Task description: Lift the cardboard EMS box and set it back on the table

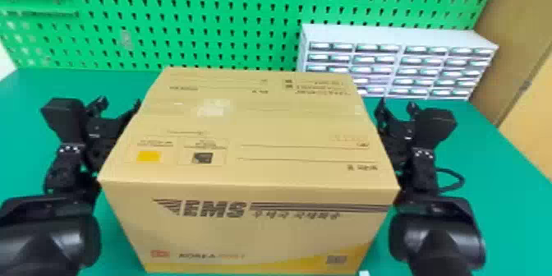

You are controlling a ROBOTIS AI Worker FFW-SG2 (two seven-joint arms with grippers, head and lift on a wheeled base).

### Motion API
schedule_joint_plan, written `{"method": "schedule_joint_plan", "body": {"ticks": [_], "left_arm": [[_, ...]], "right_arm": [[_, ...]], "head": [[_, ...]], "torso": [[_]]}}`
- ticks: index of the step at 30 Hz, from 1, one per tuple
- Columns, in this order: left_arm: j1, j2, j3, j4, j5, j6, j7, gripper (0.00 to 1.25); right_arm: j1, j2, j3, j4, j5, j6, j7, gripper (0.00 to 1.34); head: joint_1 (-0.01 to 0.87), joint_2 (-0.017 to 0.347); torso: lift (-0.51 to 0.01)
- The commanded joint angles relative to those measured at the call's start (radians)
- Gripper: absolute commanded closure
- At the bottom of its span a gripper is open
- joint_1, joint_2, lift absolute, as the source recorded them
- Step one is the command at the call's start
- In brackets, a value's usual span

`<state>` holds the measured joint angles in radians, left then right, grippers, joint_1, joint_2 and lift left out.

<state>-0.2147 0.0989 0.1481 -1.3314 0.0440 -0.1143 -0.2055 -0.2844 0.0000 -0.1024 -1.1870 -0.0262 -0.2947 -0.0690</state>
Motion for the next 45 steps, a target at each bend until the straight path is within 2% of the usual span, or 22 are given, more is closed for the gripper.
{"method": "schedule_joint_plan", "body": {"ticks": [1, 28, 45], "left_arm": [[-0.003, -0.001, -0.005, 0.000, 0.005, 0.001, 0.000, 0.52], [-0.002, -0.001, -0.016, -0.002, 0.008, -0.001, 0.000, 0.52], [-0.028, -0.001, -0.016, -0.028, 0.019, -0.001, 0.000, 0.52]], "right_arm": [[-0.006, 0.001, 0.013, 0.007, -0.008, -0.004, 0.000, 0.61], [-0.015, 0.001, 0.056, 0.010, -0.032, -0.004, 0.000, 0.61], [-0.045, -0.043, 0.119, -0.074, -0.078, 0.080, 0.000, 0.61]], "head": [[0.678, -0.015], [0.678, -0.015], [0.678, -0.015]], "torso": [[-0.092], [-0.092], [-0.092]]}}
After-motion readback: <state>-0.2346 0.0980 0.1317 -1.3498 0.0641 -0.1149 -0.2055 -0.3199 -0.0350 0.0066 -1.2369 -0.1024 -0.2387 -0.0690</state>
